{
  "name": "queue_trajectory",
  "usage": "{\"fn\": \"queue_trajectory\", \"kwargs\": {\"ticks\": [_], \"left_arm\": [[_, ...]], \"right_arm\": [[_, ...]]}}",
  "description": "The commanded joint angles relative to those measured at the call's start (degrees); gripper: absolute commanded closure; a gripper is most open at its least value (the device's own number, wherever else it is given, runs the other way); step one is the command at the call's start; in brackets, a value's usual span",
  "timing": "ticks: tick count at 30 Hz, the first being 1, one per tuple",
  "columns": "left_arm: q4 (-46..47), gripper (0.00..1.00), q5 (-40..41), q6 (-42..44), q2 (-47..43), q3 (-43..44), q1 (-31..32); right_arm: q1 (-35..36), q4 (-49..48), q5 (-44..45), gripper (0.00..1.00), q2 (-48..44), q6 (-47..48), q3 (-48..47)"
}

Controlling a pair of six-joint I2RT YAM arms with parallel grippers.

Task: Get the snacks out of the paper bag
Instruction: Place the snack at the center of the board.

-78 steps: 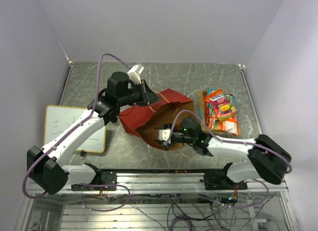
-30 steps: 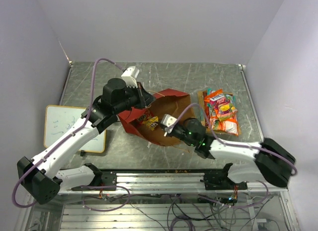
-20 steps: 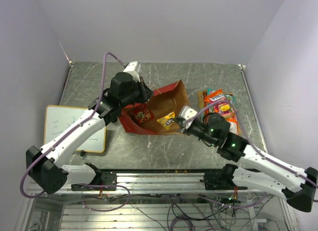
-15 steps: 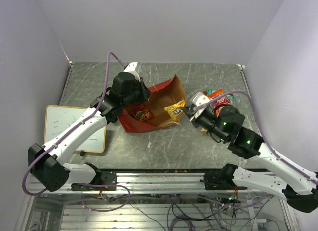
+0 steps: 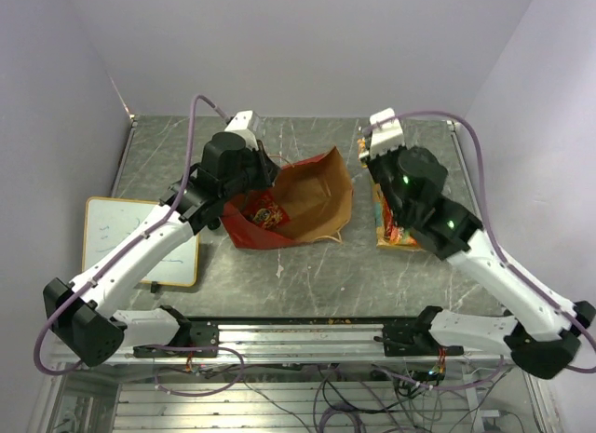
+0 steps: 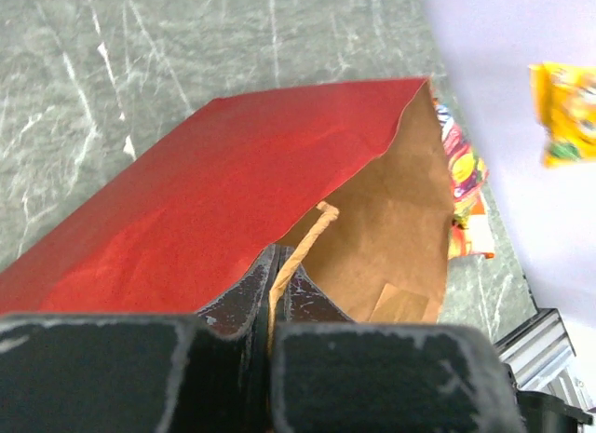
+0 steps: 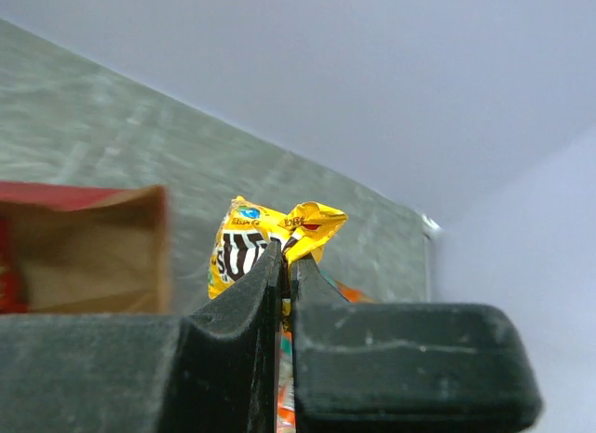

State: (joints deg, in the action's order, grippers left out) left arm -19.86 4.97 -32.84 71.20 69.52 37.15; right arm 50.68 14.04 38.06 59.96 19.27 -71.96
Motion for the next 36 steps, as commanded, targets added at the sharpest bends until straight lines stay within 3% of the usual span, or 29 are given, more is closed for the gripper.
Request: {"fn": "queue_trajectory", "kwargs": {"ticks": [1, 6, 12, 18, 27, 36], "left_arm": [[3.2, 0.93, -4.4, 4.1, -1.6, 3.3, -0.3], [6.8, 0.93, -9.2, 6.0, -3.3, 2.0, -0.3], [10.4, 0.93, -17.9, 8.0, -4.4, 0.5, -0.3], [11.8, 0.93, -24.3, 10.1, -5.2, -0.9, -0.4], [8.6, 0.93, -27.3, 10.7, -6.3, -2.4, -0.3], [9.3, 0.93, -28.9, 8.9, -6.5, -3.8, -0.3]], "right_arm": [[-13.7, 8.2, -2.9, 1.0, 7.1, -4.5, -6.0], [-23.4, 21.6, -11.4, 1.0, 17.3, -7.7, -11.7], [-26.9, 30.3, -25.2, 1.0, 24.3, -7.7, -12.3], [-28.2, 31.3, -36.8, 1.0, 30.5, -10.8, -8.7], [-29.4, 30.5, -47.1, 1.0, 42.8, -10.5, -8.2], [-30.7, 26.8, -46.6, 0.99, 49.2, -11.0, -7.6]]}}
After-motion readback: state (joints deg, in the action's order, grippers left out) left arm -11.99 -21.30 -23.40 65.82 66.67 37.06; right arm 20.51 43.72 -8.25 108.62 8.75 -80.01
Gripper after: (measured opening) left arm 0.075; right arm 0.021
